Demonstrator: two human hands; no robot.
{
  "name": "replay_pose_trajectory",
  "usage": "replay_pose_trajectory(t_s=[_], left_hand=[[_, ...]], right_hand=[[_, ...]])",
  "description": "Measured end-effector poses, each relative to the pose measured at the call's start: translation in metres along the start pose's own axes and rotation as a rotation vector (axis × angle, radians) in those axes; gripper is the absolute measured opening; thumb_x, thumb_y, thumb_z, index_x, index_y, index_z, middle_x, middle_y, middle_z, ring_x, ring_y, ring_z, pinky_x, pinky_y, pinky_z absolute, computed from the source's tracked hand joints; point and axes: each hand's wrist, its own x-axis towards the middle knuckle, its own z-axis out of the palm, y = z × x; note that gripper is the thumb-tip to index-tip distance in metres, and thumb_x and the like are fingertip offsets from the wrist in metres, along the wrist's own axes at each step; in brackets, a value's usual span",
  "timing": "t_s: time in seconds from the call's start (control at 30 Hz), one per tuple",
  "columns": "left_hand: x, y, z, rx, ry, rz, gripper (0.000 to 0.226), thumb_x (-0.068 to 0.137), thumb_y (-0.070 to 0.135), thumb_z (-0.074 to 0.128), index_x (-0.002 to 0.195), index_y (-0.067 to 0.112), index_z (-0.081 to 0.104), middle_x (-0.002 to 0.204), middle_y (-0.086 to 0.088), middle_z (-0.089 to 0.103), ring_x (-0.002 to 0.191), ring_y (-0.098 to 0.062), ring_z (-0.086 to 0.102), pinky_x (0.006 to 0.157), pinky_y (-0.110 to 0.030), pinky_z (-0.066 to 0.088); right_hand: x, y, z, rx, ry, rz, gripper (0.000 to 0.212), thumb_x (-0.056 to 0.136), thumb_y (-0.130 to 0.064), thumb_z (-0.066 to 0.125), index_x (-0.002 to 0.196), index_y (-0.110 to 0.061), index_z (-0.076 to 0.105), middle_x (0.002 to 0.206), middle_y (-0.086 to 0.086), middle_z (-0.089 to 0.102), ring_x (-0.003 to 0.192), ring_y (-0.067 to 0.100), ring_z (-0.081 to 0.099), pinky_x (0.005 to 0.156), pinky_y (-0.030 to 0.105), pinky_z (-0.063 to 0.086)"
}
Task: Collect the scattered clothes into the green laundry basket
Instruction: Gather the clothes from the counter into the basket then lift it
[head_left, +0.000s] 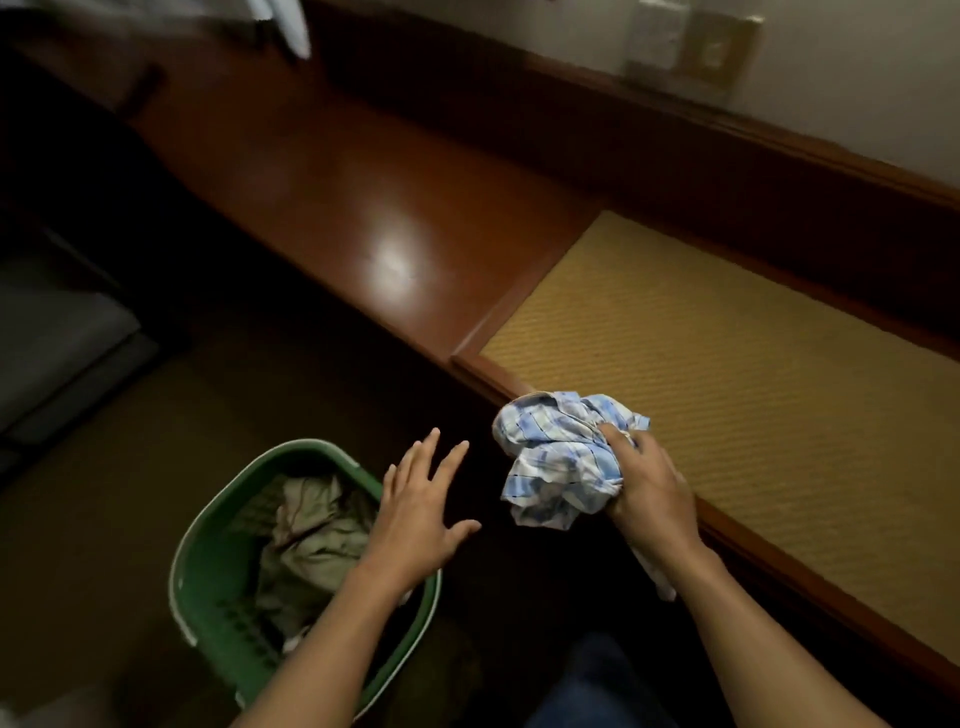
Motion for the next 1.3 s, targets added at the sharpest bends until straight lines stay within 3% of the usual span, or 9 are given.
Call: replay_pose_trajectory(t_s=[0.2,0.37,0.67,0.8,1.0,1.13,1.17,1.23,1.3], left_hand=[[-0.056,-0.079,-0.018,0.02,-0.006,-0.144,0.1,0.085,0.056,0.071,0.157,0.046,0.003,0.168,0.008,-0.012,0.155,-0.022,-0.009,0.125,-0.052,0.006],[-0.078,-0.134,-0.017,0.064,-0.044,-0.227,0.099,0.087,0.057,0.067,0.158,0.045,0.0,0.166,0.009,-0.02,0.155,-0.021,-0.015,0.124,-0.052,-0.005],[-0.105,-0.247,-0.004,0.224,-0.273,-0.185,0.103,0.083,0.058,0.072,0.158,0.044,0.003,0.168,0.001,-0.014,0.155,-0.027,-0.01,0.122,-0.061,-0.005],[-0.116,-0.326,0.0,0.41,-0.461,-0.094,0.1,0.084,0.057,0.071,0.16,0.036,0.008,0.169,-0.006,-0.01,0.155,-0.031,-0.007,0.12,-0.063,-0.009],[-0.104,-0.448,0.016,0.63,-0.646,0.131,0.088,0.09,0.057,0.062,0.16,0.035,0.013,0.17,-0.01,-0.002,0.155,-0.035,0.001,0.118,-0.065,-0.008],[-0.08,-0.497,0.033,0.722,-0.67,0.269,0.074,0.095,0.064,0.047,0.158,0.036,0.02,0.169,-0.01,0.006,0.155,-0.038,0.004,0.119,-0.067,-0.006],[-0.075,-0.506,0.038,0.742,-0.688,0.309,0.07,0.097,0.065,0.042,0.158,0.038,0.02,0.169,-0.01,0.009,0.155,-0.038,0.004,0.118,-0.067,-0.008],[-0.069,-0.522,0.045,0.772,-0.723,0.391,0.065,0.098,0.069,0.029,0.157,0.041,0.022,0.168,-0.007,0.014,0.155,-0.037,0.003,0.115,-0.069,-0.014],[-0.067,-0.535,0.052,0.753,-0.723,0.455,0.064,0.098,0.071,0.021,0.155,0.043,0.025,0.167,-0.005,0.021,0.155,-0.035,0.004,0.112,-0.07,-0.02]], right_hand=[[-0.002,-0.083,0.023,-0.034,-0.074,-0.124,0.083,0.075,-0.039,0.075,0.147,-0.038,0.035,0.135,0.005,0.046,0.11,0.032,0.056,0.079,0.044,0.052],[0.024,-0.129,0.054,-0.017,-0.175,-0.202,0.082,0.076,-0.042,0.072,0.148,-0.038,0.031,0.137,0.004,0.042,0.111,0.032,0.054,0.082,0.047,0.052],[0.03,-0.204,0.099,-0.085,-0.395,-0.269,0.09,0.076,-0.049,0.072,0.152,-0.042,0.024,0.131,0.001,0.047,0.104,0.035,0.06,0.073,0.039,0.048],[0.019,-0.248,0.124,-0.134,-0.437,-0.264,0.089,0.076,-0.062,0.069,0.15,-0.049,0.022,0.12,-0.003,0.05,0.104,0.03,0.059,0.078,0.039,0.049],[0.002,-0.321,0.193,-0.204,-0.295,-0.217,0.055,0.084,-0.044,0.068,0.136,-0.044,0.049,0.114,-0.003,0.057,0.1,0.028,0.063,0.07,0.035,0.047],[-0.006,-0.348,0.267,-0.126,-0.374,-0.276,0.064,0.084,-0.037,0.072,0.142,-0.043,0.045,0.132,-0.001,0.051,0.11,0.029,0.061,0.078,0.04,0.052],[-0.009,-0.352,0.287,-0.109,-0.431,-0.287,0.069,0.085,-0.041,0.07,0.146,-0.046,0.038,0.145,0.001,0.043,0.124,0.032,0.055,0.087,0.047,0.053],[-0.018,-0.357,0.325,-0.165,-0.582,-0.261,0.083,0.086,-0.053,0.067,0.152,-0.054,0.017,0.166,-0.003,0.008,0.151,0.035,0.017,0.105,0.068,0.036],[-0.031,-0.357,0.359,-0.203,-0.716,-0.237,0.091,0.084,-0.059,0.067,0.152,-0.057,0.006,0.165,-0.01,-0.022,0.152,0.037,-0.018,0.107,0.077,0.024]])
